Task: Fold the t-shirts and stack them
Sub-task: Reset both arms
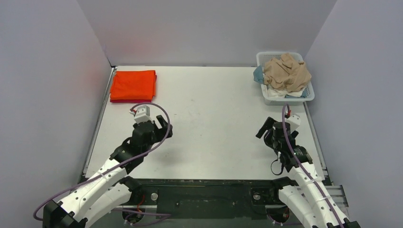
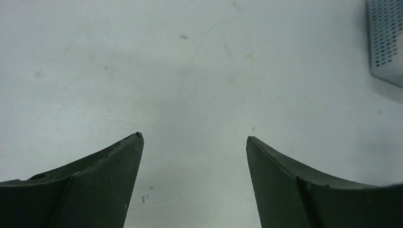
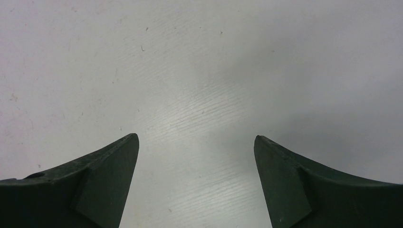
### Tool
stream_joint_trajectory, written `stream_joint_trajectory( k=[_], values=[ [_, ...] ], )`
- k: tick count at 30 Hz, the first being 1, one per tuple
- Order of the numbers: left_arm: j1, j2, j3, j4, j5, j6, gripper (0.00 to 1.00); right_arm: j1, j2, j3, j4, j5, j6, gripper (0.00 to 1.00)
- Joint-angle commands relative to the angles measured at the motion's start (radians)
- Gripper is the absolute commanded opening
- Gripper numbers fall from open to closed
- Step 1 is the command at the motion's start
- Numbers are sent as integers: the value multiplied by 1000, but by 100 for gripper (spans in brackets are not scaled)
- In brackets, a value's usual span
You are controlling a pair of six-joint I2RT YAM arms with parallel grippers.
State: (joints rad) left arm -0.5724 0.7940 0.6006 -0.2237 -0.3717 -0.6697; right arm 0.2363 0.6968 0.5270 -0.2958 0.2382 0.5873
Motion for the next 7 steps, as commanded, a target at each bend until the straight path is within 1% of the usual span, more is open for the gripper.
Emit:
stream_joint_trajectory(
  k=[1,2,4,7],
  values=[
    [-55,-75,-62,-115,-148,-182,90,3,-21,-51,33,-11,22,86],
    [-57,-85,-68,-167,-165,-202,90,3,-25,-68,48,-12,29,85],
    [-58,-98,-73,-199,-165,-207,90,3,-34,-86,62,-13,35,83],
    [-59,-114,-80,-197,-164,-205,90,3,-66,-98,82,-18,40,83]
  ],
)
